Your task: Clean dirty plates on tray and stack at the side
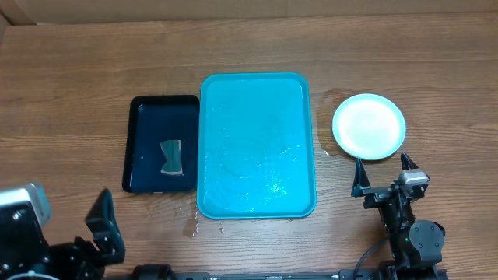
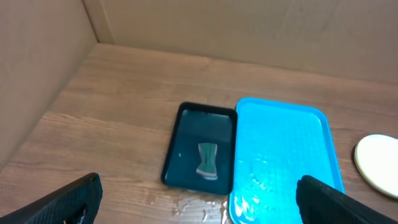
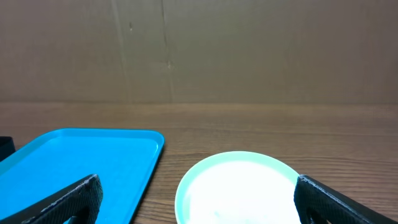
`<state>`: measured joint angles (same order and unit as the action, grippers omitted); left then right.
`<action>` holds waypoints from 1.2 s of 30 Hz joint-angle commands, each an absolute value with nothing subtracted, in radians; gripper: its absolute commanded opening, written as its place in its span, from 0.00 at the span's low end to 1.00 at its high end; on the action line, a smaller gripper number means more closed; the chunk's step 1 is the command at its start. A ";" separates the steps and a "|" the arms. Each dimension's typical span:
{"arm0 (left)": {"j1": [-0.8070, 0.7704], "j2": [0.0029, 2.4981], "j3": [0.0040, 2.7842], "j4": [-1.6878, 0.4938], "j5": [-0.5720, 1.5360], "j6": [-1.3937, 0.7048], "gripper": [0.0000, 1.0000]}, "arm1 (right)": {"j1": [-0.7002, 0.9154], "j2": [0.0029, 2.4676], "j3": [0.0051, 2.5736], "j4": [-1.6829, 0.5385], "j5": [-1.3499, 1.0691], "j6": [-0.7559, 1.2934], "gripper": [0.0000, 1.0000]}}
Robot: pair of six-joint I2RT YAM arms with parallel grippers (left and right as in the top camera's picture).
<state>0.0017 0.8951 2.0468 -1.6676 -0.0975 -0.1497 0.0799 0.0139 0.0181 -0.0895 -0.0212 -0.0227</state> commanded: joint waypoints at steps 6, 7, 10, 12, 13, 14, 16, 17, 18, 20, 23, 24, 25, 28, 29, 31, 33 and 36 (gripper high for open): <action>0.000 0.728 1.816 -1.473 -0.027 -0.165 1.00 | 0.077 0.003 0.008 -0.084 -0.015 -0.027 1.00; 0.000 0.709 1.784 -1.434 -0.020 -0.165 1.00 | 0.077 0.003 0.008 -0.084 -0.015 -0.027 1.00; 0.000 0.651 1.682 -1.310 0.004 -0.165 1.00 | 0.077 0.003 0.008 -0.084 -0.015 -0.027 1.00; 0.000 0.617 1.617 -1.238 0.021 -0.165 1.00 | 0.077 0.003 0.008 -0.084 -0.015 -0.027 1.00; 0.000 0.597 1.577 -1.193 0.031 -0.165 1.00 | 0.077 0.003 0.008 -0.084 -0.015 -0.027 1.00; 0.000 0.577 1.538 -1.151 0.041 -0.165 1.00 | 0.077 0.003 0.008 -0.084 -0.015 -0.027 1.00; 0.000 0.521 1.409 -1.002 0.077 -0.165 1.00 | 0.077 0.003 0.008 -0.084 -0.015 -0.027 1.00; 0.000 0.502 1.363 -0.946 0.089 -0.165 1.00 | 0.077 0.003 0.008 -0.084 -0.015 -0.027 1.00; 0.000 0.484 1.316 -0.890 0.104 -0.165 1.00 | 0.077 0.003 0.008 -0.084 -0.015 -0.027 1.00; 0.000 0.449 1.227 -0.784 0.131 -0.165 1.00 | 0.077 0.003 0.008 -0.084 -0.015 -0.027 1.00; 0.000 0.392 1.077 -0.614 0.178 -0.165 1.00 | 0.077 0.003 0.008 -0.084 -0.015 -0.027 1.00; 0.000 0.375 1.034 -0.568 0.188 -0.166 1.00 | 0.077 0.003 0.008 -0.084 -0.015 -0.027 1.00; 0.000 0.355 0.981 -0.512 0.204 -0.166 1.00 | 0.077 0.003 0.008 -0.084 -0.015 -0.027 1.00; 0.000 0.297 0.838 -0.357 0.218 -0.187 1.00 | 0.077 0.003 0.008 -0.084 -0.015 -0.027 1.00; 0.000 0.278 0.791 -0.308 0.218 -0.201 1.00 | 0.077 0.003 0.008 -0.084 -0.015 -0.027 1.00; 0.000 0.239 0.706 -0.220 0.218 -0.221 1.00 | 0.077 0.003 0.008 -0.084 -0.015 -0.027 1.00; 0.000 0.193 0.613 -0.117 0.218 -0.234 1.00 | 0.077 0.003 0.008 -0.084 -0.015 -0.027 1.00; 0.000 0.120 0.483 0.030 0.218 -0.234 1.00 | 0.077 0.003 0.008 -0.084 -0.015 -0.027 1.00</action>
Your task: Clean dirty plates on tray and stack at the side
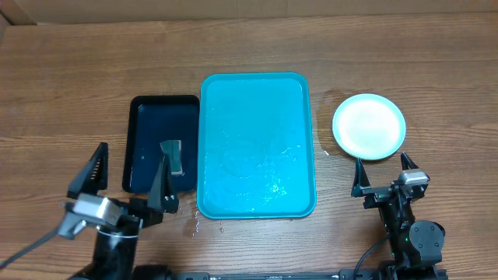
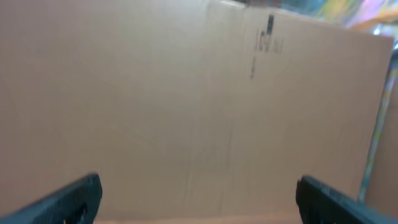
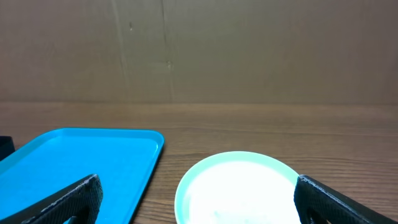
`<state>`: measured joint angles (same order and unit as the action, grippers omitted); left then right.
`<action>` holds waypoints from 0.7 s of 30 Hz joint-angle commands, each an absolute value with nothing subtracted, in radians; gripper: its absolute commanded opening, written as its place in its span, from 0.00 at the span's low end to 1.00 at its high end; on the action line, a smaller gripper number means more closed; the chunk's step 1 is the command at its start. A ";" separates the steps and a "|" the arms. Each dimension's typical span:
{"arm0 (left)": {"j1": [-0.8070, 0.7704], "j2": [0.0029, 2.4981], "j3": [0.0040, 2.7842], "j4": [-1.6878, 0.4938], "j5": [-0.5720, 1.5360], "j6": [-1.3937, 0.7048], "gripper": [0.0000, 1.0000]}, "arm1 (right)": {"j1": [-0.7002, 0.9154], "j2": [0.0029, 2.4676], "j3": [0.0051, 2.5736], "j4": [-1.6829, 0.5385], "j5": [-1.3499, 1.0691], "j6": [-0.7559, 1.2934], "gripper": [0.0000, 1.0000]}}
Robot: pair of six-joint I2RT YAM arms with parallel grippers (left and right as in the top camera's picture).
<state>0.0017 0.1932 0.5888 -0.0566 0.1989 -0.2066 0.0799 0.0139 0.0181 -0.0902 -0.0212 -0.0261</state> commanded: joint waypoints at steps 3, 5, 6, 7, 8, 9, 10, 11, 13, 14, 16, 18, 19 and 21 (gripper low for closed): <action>0.000 0.049 0.375 0.142 0.212 -0.233 1.00 | 0.077 0.003 0.008 -0.084 -0.015 -0.027 1.00; 0.000 0.000 0.306 0.212 0.199 -0.233 1.00 | 0.077 0.003 0.008 -0.084 -0.015 -0.027 1.00; 0.002 0.003 0.279 0.261 0.199 -0.233 1.00 | 0.077 0.003 0.008 -0.084 -0.015 -0.027 1.00; 0.005 0.006 0.259 0.289 0.200 -0.233 1.00 | 0.077 0.003 0.008 -0.084 -0.015 -0.027 1.00; 0.007 0.003 0.241 0.308 0.199 -0.233 1.00 | 0.077 0.003 0.008 -0.084 -0.015 -0.027 1.00; 0.007 0.003 0.228 0.318 0.199 -0.233 1.00 | 0.077 0.003 0.008 -0.084 -0.015 -0.027 1.00; 0.007 0.003 0.217 0.320 0.197 -0.232 1.00 | 0.077 0.003 0.008 -0.084 -0.015 -0.027 1.00; 0.007 0.003 0.207 0.319 0.189 -0.233 1.00 | 0.077 0.003 0.008 -0.084 -0.015 -0.027 1.00; 0.007 0.003 0.182 0.319 0.181 -0.233 1.00 | 0.077 0.003 0.008 -0.084 -0.015 -0.027 1.00; 0.007 0.003 0.167 0.319 0.180 -0.233 1.00 | 0.077 0.003 0.008 -0.084 -0.015 -0.027 1.00; 0.007 0.003 0.138 0.319 0.174 -0.233 1.00 | 0.077 0.003 0.008 -0.084 -0.015 -0.027 1.00; 0.007 0.003 0.104 0.320 0.173 -0.233 1.00 | 0.077 0.003 0.008 -0.084 -0.015 -0.027 1.00; 0.007 0.003 0.091 0.320 0.173 -0.233 1.00 | 0.077 0.003 0.008 -0.084 -0.015 -0.027 1.00; 0.007 0.003 0.064 0.320 0.172 -0.233 1.00 | 0.077 0.003 0.008 -0.084 -0.015 -0.027 1.00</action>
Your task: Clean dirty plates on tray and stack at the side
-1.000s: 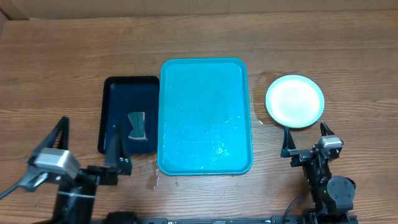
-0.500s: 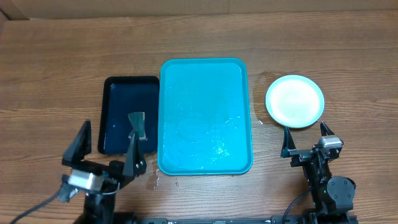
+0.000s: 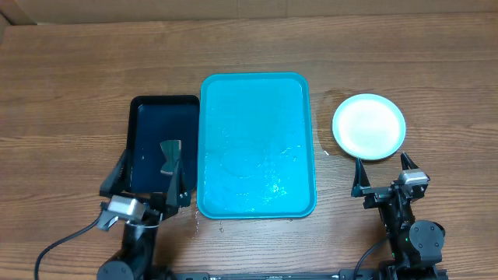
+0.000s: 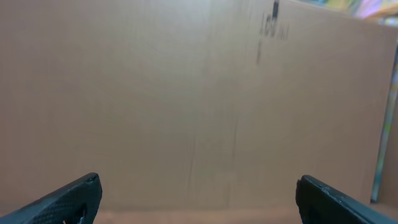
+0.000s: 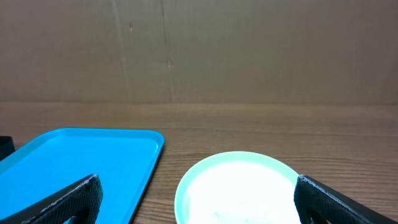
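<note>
A wet light-blue tray point(image 3: 257, 144) lies mid-table with no plate on it. One pale green plate point(image 3: 369, 126) rests on the wood to its right, also in the right wrist view point(image 5: 239, 186). My right gripper point(image 3: 384, 175) stands open just in front of that plate, holding nothing. A grey sponge point(image 3: 170, 155) lies in the dark tray point(image 3: 148, 117) left of the blue one. My left gripper point(image 3: 146, 175) is open at the dark tray's near edge; its camera faces a cardboard wall point(image 4: 199, 99).
Water drops lie on the wood near the blue tray's front left corner point(image 3: 194, 225). A cardboard wall point(image 5: 199, 50) stands behind the table. The blue tray's near corner shows in the right wrist view point(image 5: 81, 168).
My left arm has moved right and a little nearer the front edge, now in front of the dark tray. The right arm and the plate have not moved.
At first my left arm sat at the front left corner, its camera looking down on both trays. Then it stood left of the dark tray, facing the cardboard wall. Now it is at the dark tray's near edge. The plate, sponge and right gripper stayed put.
</note>
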`<state>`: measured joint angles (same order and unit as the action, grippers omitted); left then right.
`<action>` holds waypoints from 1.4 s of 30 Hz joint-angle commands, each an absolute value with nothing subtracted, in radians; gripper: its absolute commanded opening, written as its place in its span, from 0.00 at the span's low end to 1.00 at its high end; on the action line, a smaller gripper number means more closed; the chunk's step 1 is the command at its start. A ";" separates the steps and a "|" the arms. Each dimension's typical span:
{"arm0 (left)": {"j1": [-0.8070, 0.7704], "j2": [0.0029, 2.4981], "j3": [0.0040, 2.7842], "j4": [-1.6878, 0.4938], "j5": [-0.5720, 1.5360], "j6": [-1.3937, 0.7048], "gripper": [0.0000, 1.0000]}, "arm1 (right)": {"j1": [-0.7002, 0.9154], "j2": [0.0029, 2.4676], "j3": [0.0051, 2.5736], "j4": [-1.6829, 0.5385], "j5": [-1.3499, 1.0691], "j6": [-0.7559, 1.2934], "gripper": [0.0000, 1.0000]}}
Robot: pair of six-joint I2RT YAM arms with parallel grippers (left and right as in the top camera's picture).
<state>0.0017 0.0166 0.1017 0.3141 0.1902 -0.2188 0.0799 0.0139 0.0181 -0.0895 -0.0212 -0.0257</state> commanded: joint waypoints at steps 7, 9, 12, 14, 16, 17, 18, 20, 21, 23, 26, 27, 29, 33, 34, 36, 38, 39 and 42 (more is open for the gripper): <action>0.007 0.003 0.004 0.285 0.126 -0.233 1.00 | 0.077 0.003 0.008 -0.084 -0.015 -0.027 1.00; 0.007 0.003 0.004 0.232 0.118 -0.232 1.00 | 0.077 0.003 0.008 -0.084 -0.015 -0.027 1.00; 0.007 0.003 0.004 0.122 0.091 -0.232 1.00 | 0.077 0.003 0.008 -0.084 -0.015 -0.027 1.00; 0.007 0.003 0.004 0.057 0.070 -0.232 1.00 | 0.077 0.003 0.008 -0.084 -0.015 -0.027 1.00; 0.007 0.003 0.004 -0.019 0.047 -0.232 1.00 | 0.077 0.003 0.008 -0.084 -0.015 -0.027 1.00; 0.007 0.003 0.004 -0.059 0.033 -0.232 1.00 | 0.077 0.003 0.008 -0.084 -0.015 -0.027 1.00; 0.007 0.003 0.005 -0.083 0.018 -0.231 1.00 | 0.077 0.003 0.008 -0.084 -0.015 -0.027 1.00; 0.007 0.003 0.004 -0.078 0.006 -0.183 1.00 | 0.077 0.003 0.008 -0.084 -0.015 -0.027 1.00; 0.007 0.003 0.004 -0.078 0.002 -0.162 1.00 | 0.077 0.003 0.008 -0.084 -0.015 -0.027 1.00; 0.007 0.003 0.004 -0.078 -0.001 -0.136 1.00 | 0.077 0.003 0.008 -0.084 -0.015 -0.027 1.00; 0.007 0.003 0.004 -0.078 -0.001 -0.134 1.00 | 0.077 0.003 0.008 -0.084 -0.015 -0.027 1.00; 0.007 0.003 0.005 -0.078 -0.001 -0.134 1.00 | 0.077 0.003 0.008 -0.084 -0.015 -0.027 1.00; 0.007 0.003 0.004 -0.078 0.000 -0.134 1.00 | 0.077 0.003 0.008 -0.084 -0.015 -0.027 1.00; 0.007 0.003 0.004 -0.078 0.003 -0.134 1.00 | 0.077 0.003 0.008 -0.084 -0.015 -0.027 1.00; 0.007 0.003 0.004 -0.078 0.003 -0.134 1.00 | 0.077 0.003 0.008 -0.084 -0.015 -0.027 1.00; 0.007 0.003 0.004 -0.078 0.003 -0.134 1.00 | 0.077 0.003 0.008 -0.084 -0.015 -0.027 1.00; 0.007 0.003 0.005 -0.078 0.003 -0.134 1.00 | 0.077 0.003 0.008 -0.084 -0.015 -0.027 1.00; 0.007 0.003 0.005 -0.078 0.003 -0.134 1.00 | 0.077 0.003 0.008 -0.084 -0.015 -0.027 1.00; 0.007 0.004 0.005 -0.078 0.003 -0.134 1.00 | 0.077 0.003 0.008 -0.084 -0.015 -0.027 1.00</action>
